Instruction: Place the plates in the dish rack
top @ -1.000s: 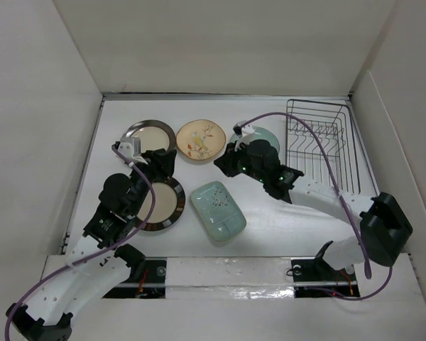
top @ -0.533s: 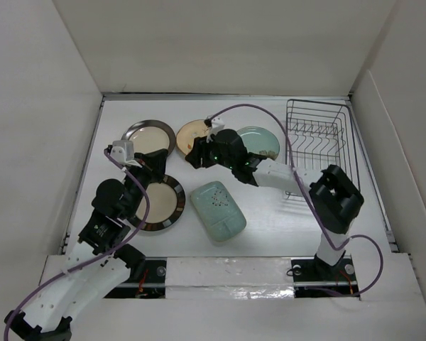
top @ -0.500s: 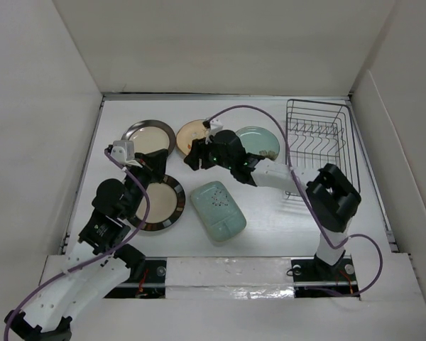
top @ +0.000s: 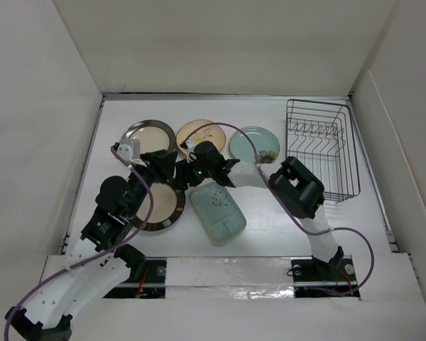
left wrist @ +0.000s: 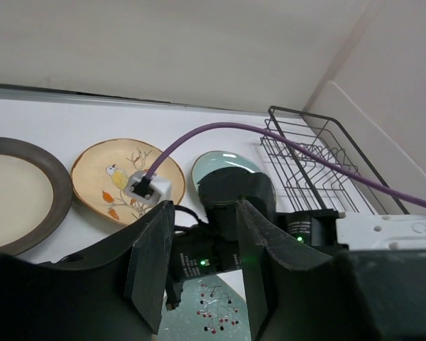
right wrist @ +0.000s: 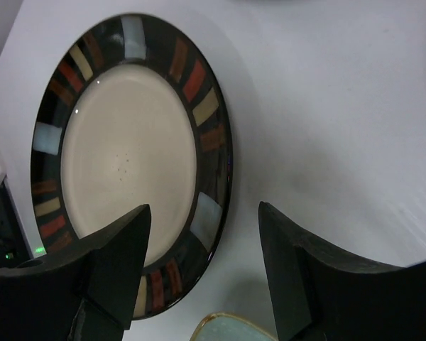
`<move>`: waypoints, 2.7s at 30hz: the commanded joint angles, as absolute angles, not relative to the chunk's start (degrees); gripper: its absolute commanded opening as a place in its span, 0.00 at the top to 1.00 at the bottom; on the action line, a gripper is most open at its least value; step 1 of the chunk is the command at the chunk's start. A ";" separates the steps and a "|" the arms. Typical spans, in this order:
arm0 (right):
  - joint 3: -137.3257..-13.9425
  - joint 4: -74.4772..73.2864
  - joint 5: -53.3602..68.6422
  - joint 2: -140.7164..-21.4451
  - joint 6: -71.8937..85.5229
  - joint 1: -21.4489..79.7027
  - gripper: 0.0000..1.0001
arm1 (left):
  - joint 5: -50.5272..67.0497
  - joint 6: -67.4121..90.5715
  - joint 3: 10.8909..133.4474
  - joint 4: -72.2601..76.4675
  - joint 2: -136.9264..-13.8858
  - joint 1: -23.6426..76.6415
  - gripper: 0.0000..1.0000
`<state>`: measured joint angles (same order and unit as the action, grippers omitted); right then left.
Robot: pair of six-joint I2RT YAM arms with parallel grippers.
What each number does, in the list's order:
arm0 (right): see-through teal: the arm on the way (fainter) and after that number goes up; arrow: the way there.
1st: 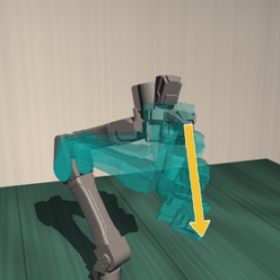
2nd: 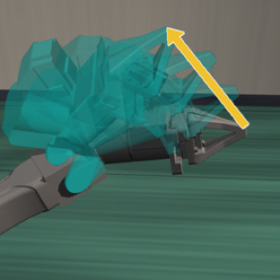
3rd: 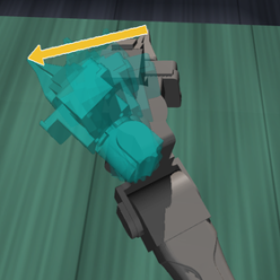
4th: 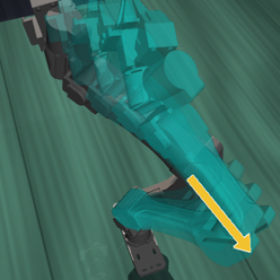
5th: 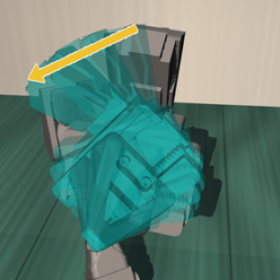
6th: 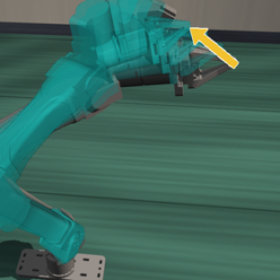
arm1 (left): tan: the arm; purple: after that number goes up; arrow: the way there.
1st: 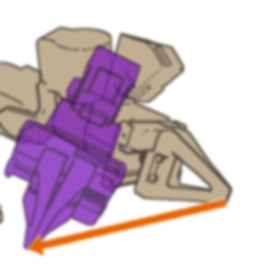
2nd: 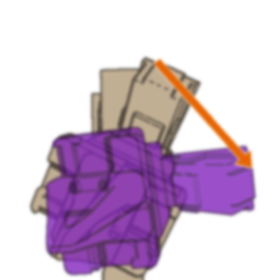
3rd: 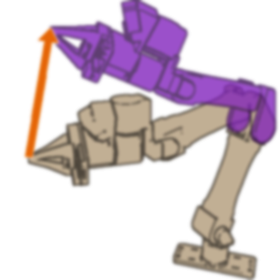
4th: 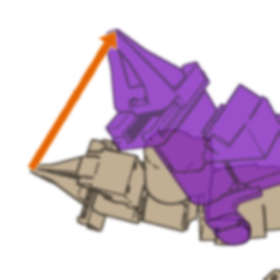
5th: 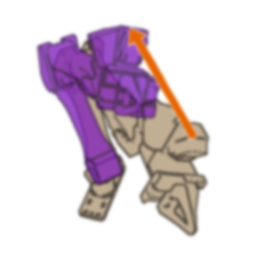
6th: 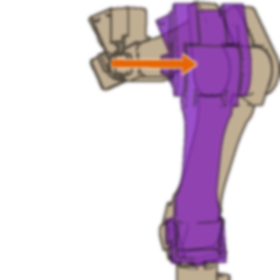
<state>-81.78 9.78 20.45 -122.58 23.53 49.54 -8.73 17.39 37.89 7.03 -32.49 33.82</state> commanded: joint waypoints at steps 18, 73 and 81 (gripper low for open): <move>-86.48 15.47 36.03 -132.36 30.67 51.50 0.78 | -7.91 16.61 38.94 9.05 -32.26 34.19 0.62; -54.75 16.68 -23.73 -60.90 8.53 -14.50 1.00 | -8.08 16.08 38.58 9.84 -32.08 39.63 0.63; -67.56 7.76 -24.42 -68.20 -3.41 -12.75 1.00 | -9.14 15.91 38.67 10.37 -34.62 41.22 0.63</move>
<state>-55.16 0.05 -22.06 -68.14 3.31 -13.91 -8.21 16.62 37.89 7.51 -33.19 40.53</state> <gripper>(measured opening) 0.076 0.370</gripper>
